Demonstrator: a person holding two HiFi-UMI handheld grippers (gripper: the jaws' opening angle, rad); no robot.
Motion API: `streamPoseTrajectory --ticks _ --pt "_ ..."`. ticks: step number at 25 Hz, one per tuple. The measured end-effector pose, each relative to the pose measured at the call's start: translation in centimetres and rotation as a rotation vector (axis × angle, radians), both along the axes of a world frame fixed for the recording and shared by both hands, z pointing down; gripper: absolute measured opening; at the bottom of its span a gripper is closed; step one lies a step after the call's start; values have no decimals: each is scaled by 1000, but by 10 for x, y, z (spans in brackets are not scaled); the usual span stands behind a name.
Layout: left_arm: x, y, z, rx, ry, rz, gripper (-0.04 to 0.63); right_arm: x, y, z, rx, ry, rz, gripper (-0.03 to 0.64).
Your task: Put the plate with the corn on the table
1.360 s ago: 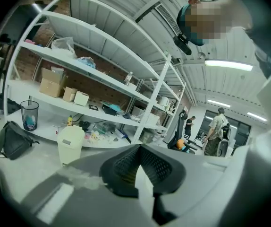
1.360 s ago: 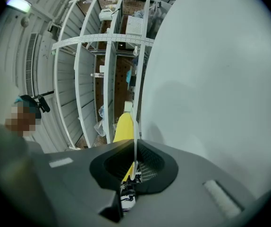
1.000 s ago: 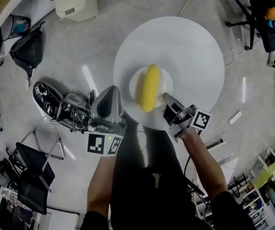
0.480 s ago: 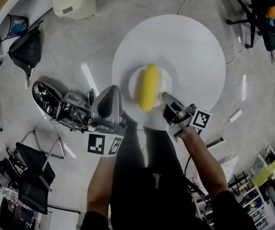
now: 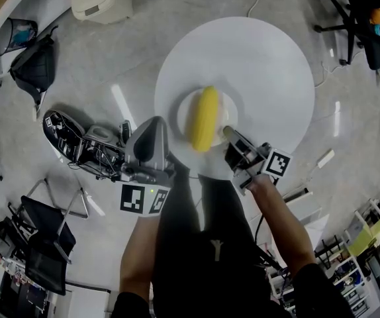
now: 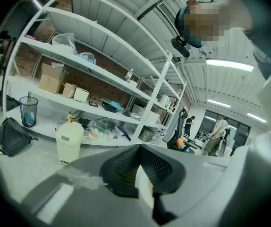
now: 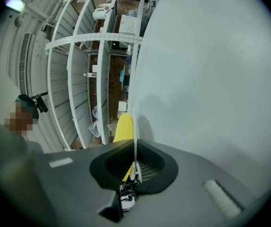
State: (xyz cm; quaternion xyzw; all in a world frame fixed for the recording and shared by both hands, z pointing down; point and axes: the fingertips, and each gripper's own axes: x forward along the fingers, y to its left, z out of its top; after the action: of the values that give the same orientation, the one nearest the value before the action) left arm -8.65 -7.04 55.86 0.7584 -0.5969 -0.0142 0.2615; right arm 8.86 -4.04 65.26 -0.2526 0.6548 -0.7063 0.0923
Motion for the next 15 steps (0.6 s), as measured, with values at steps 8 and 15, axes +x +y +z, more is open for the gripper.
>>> streamPoseTrajectory --ticks 8,15 --pt "-3 1 3 -4 4 -4 2 1 1 6 -22 17 6 20" --pt "-2 0 4 -5 8 -8 2 1 -1 6 -34 26 9 21"
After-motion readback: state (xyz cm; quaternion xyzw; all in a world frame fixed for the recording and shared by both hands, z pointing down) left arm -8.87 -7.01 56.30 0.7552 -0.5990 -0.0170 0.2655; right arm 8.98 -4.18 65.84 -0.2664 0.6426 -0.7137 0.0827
